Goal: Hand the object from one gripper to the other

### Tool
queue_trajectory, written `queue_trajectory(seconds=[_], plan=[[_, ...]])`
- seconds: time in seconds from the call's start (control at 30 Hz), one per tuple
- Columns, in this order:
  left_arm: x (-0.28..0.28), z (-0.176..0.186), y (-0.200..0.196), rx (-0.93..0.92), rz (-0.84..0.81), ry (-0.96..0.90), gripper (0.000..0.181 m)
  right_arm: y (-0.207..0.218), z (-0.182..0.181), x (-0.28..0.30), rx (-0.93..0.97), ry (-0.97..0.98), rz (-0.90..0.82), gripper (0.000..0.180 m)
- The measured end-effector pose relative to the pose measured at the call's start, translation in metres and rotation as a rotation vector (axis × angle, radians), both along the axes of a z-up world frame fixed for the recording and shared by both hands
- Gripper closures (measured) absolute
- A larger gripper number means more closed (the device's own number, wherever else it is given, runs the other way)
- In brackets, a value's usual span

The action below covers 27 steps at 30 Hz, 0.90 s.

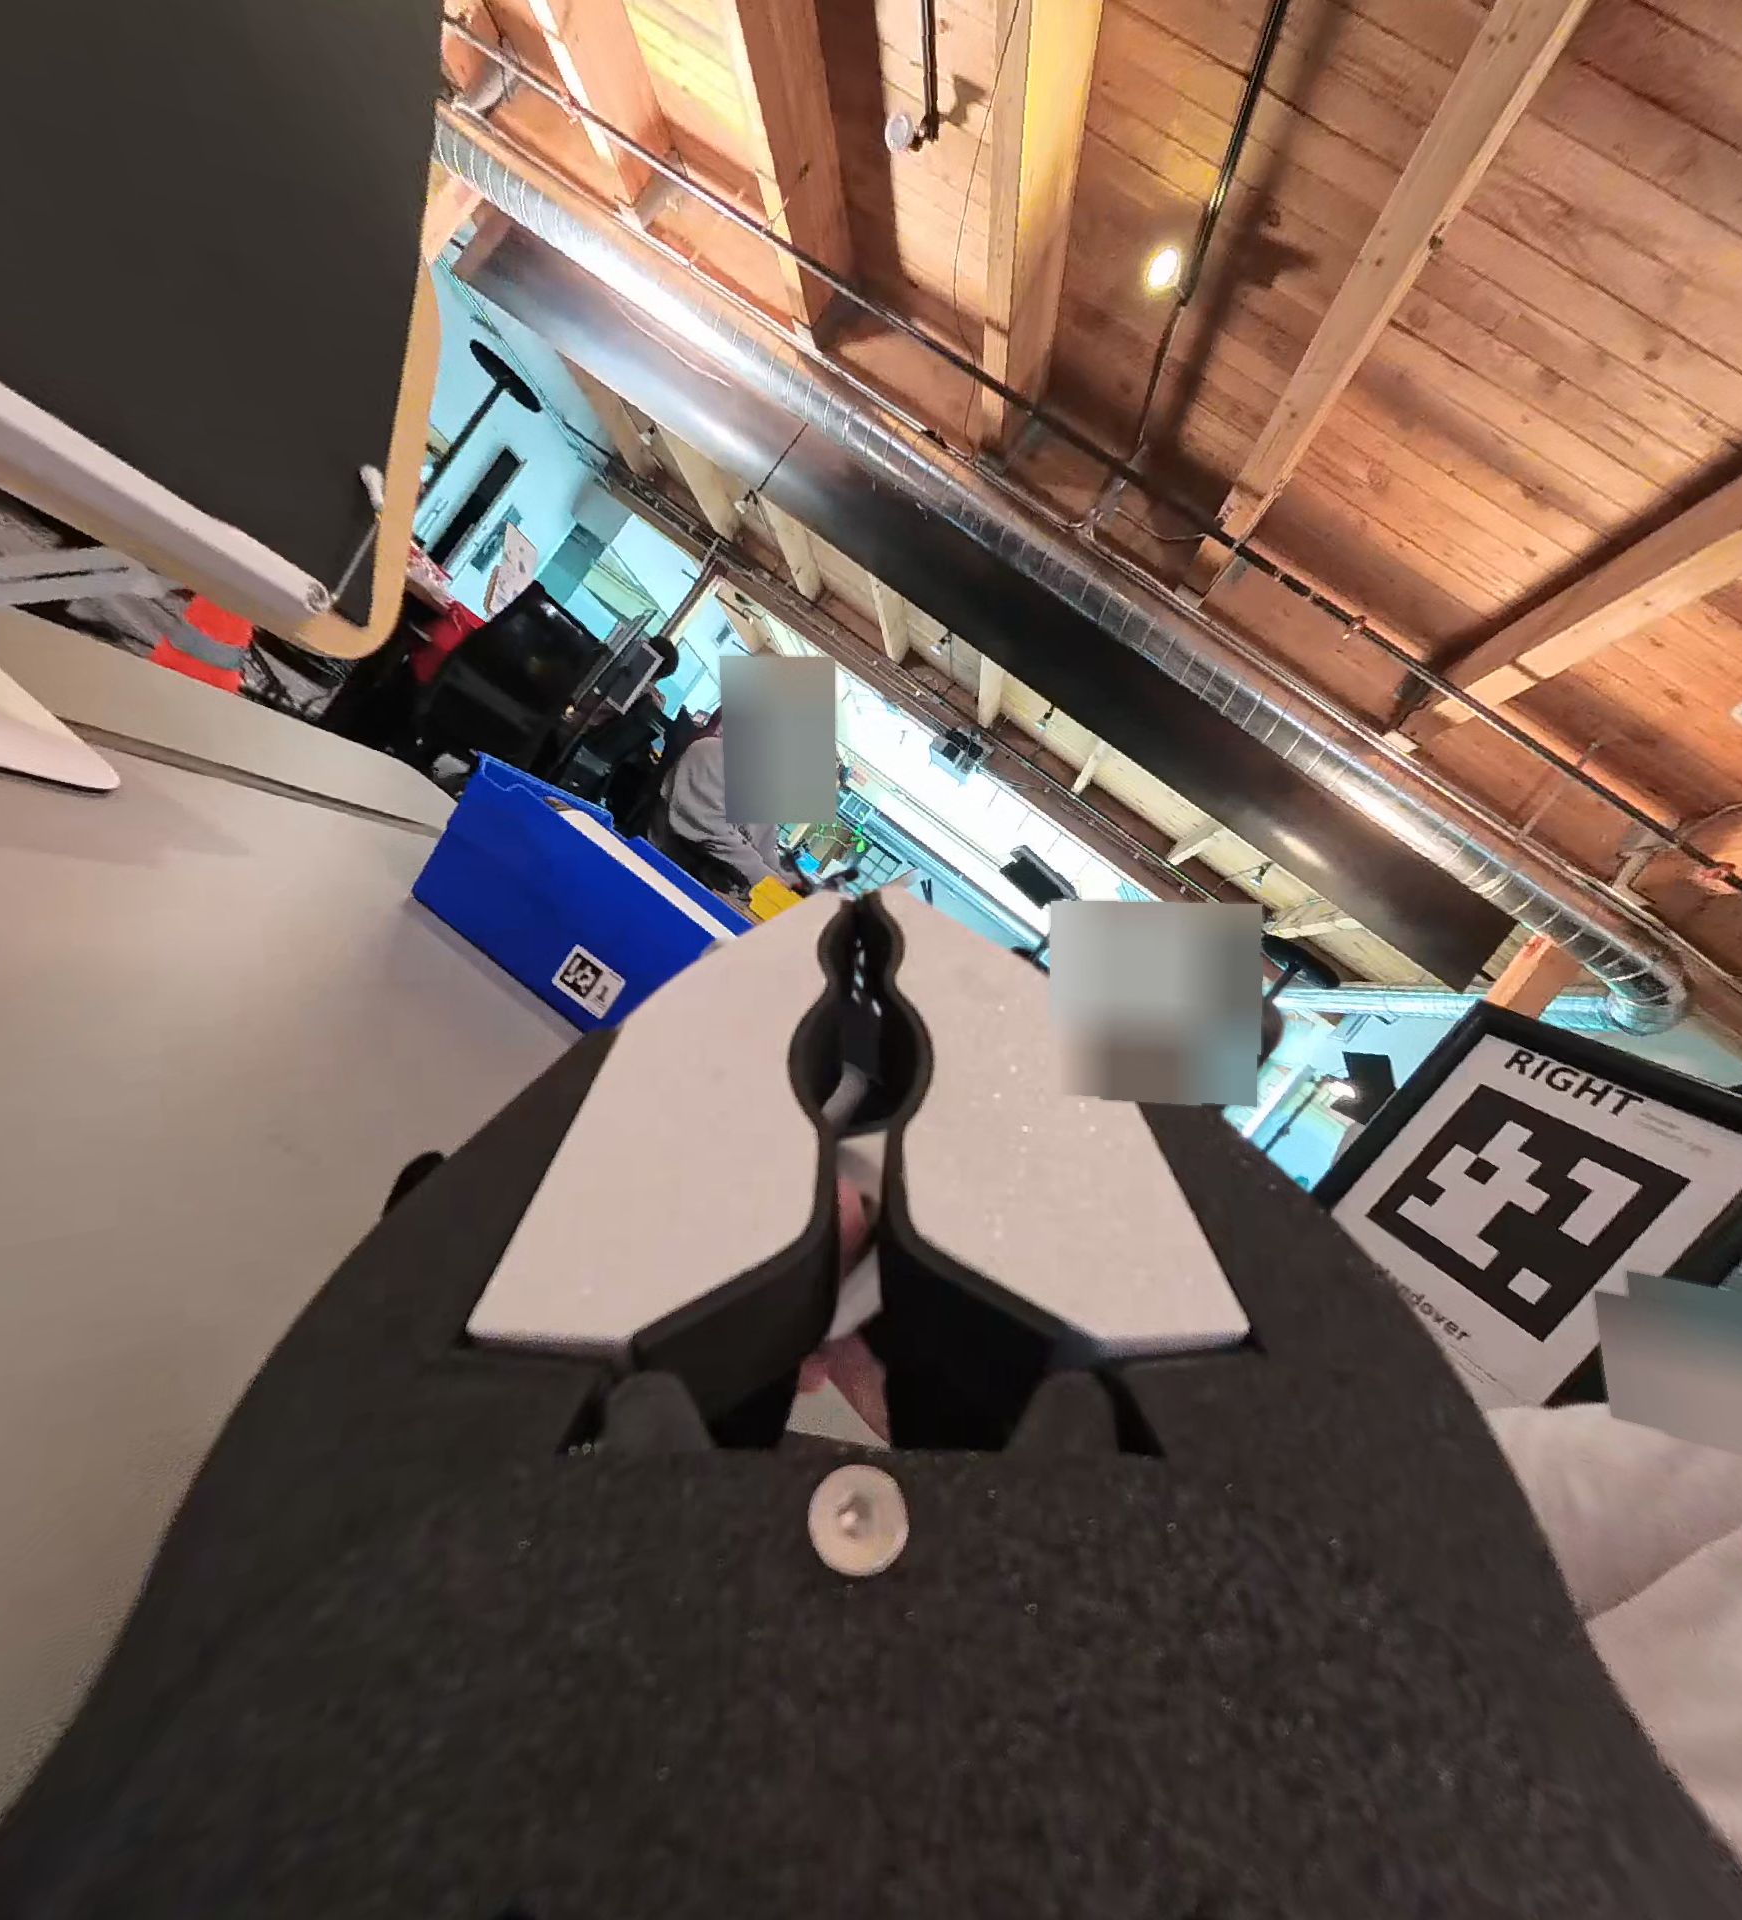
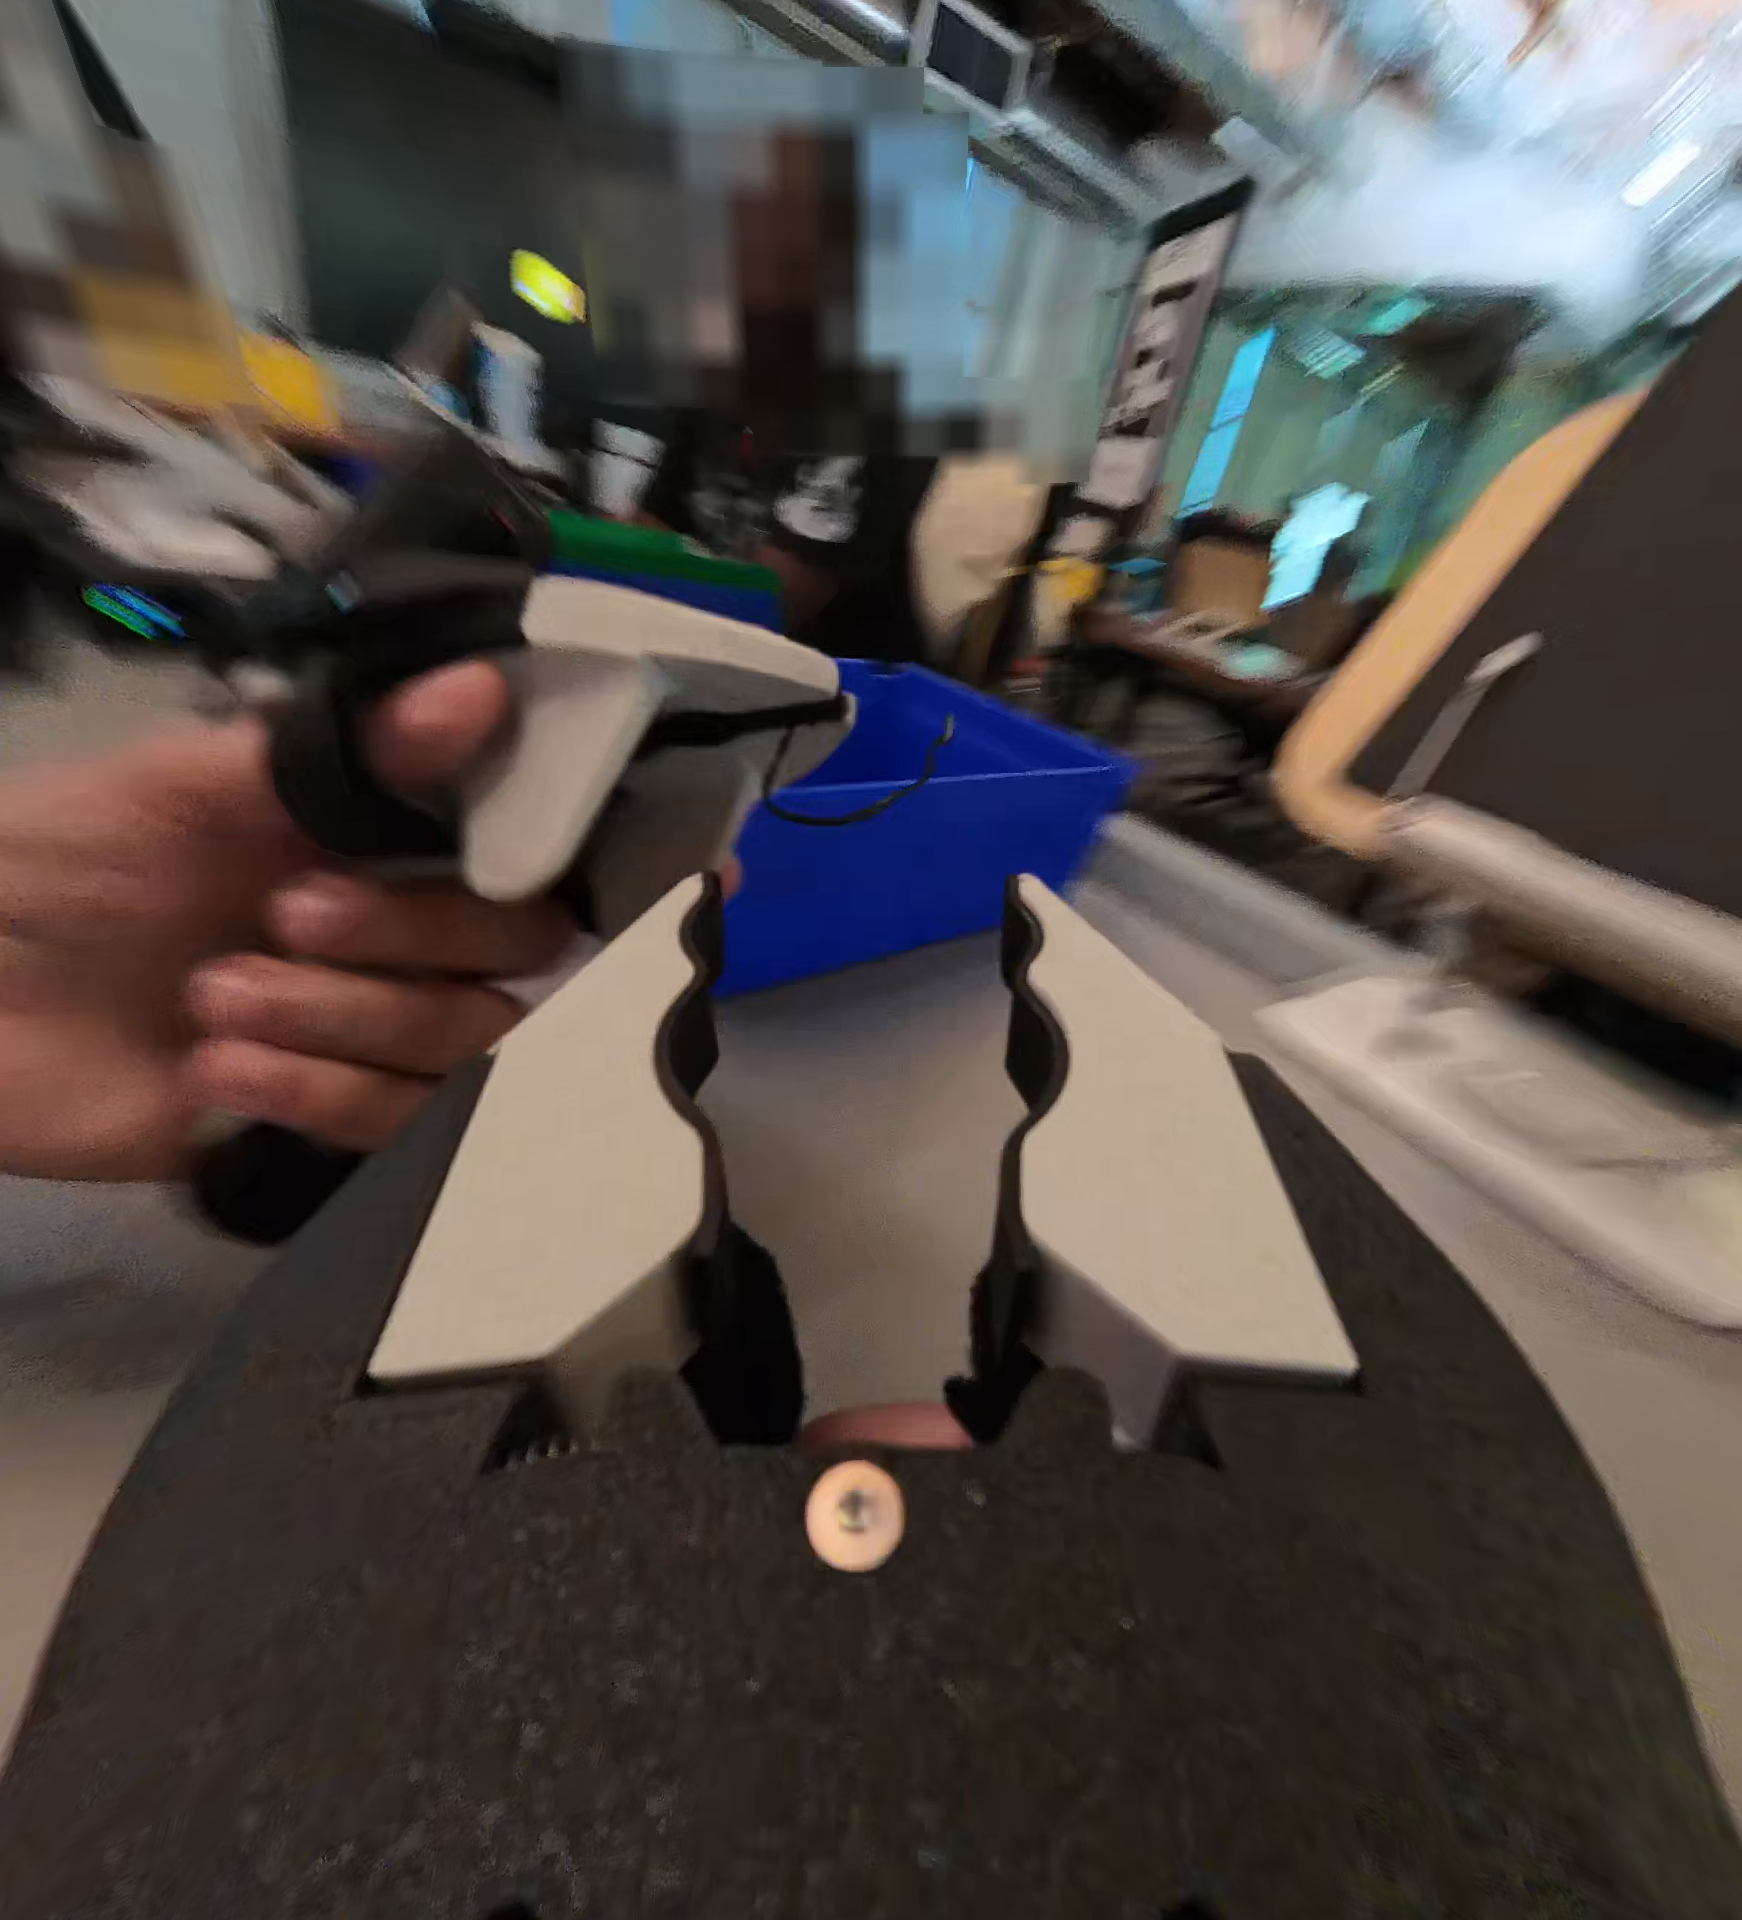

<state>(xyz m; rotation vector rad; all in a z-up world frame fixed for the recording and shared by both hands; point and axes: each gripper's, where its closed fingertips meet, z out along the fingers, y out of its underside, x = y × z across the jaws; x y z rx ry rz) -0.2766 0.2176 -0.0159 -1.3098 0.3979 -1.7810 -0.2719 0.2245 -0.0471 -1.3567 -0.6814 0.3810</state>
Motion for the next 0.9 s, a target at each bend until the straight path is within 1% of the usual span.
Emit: queue_trajectory(seconds=[0.03, 0.07, 0.1, 0.13, 0.17, 0.27, 0.37, 0.4, 0.43, 0.47, 0.5, 0.6, 0.8, 0.83, 0.87, 0.9], plan=[[0.002, -0.001, -0.001, -0.005, -0.003, 0.006, 0.181, 0.003, 0.005, 0.009, 0.123, -0.080, -0.128, 0.128], [0.003, -0.002, -0.001, -0.006, 0.002, 0.011, 0.181, 0.000, 0.014, 0.017, 0.260, -0.144, -0.236, 0.138], [0.003, -0.003, -0.001, -0.008, 0.007, 0.015, 0.181, -0.007, 0.015, 0.012, 0.372, -0.259, -0.246, 0.144], [0.004, -0.004, 0.000, -0.014, 0.010, 0.018, 0.181, -0.012, 0.012, 0.005, 0.437, -0.352, -0.242, 0.144], [0.004, -0.005, 0.000, -0.020, 0.010, 0.015, 0.181, -0.014, 0.009, 0.001, 0.469, -0.398, -0.251, 0.143], [0.005, -0.007, 0.001, -0.032, 0.010, 0.016, 0.181, -0.019, 0.008, -0.006, 0.527, -0.463, -0.264, 0.141], [0.006, -0.010, 0.001, -0.039, 0.008, 0.030, 0.181, -0.018, 0.008, -0.008, 0.614, -0.559, -0.312, 0.144], [0.007, -0.011, 0.000, -0.042, 0.004, 0.033, 0.181, -0.017, 0.007, -0.008, 0.644, -0.601, -0.336, 0.148], [0.008, -0.012, 0.000, -0.046, 0.001, 0.037, 0.181, -0.016, 0.005, -0.006, 0.673, -0.644, -0.366, 0.157], [0.008, -0.013, 0.000, -0.050, -0.001, 0.038, 0.181, -0.014, 0.004, -0.004, 0.696, -0.684, -0.401, 0.170], [0.009, -0.014, 0.000, -0.052, -0.002, 0.040, 0.181, -0.013, 0.005, -0.002, 0.721, -0.720, -0.438, 0.178], [0.009, -0.014, 0.000, -0.054, -0.007, 0.042, 0.181, -0.012, 0.004, -0.001, 0.769, -0.816, -0.467, 0.179], [0.009, -0.015, 0.000, -0.032, -0.028, 0.067, 0.179, -0.012, 0.001, 0.000, 0.780, -0.867, -0.457, 0.179], [0.008, -0.014, 0.001, -0.022, -0.026, 0.073, 0.172, -0.012, 0.002, 0.001, 0.789, -0.881, -0.462, 0.179], [0.005, -0.012, 0.003, -0.010, -0.018, 0.080, 0.159, -0.012, 0.002, 0.002, 0.803, -0.895, -0.465, 0.179], [0.002, -0.010, 0.005, 0.004, -0.016, 0.079, 0.151, -0.013, 0.003, 0.003, 0.821, -0.905, -0.465, 0.179]])
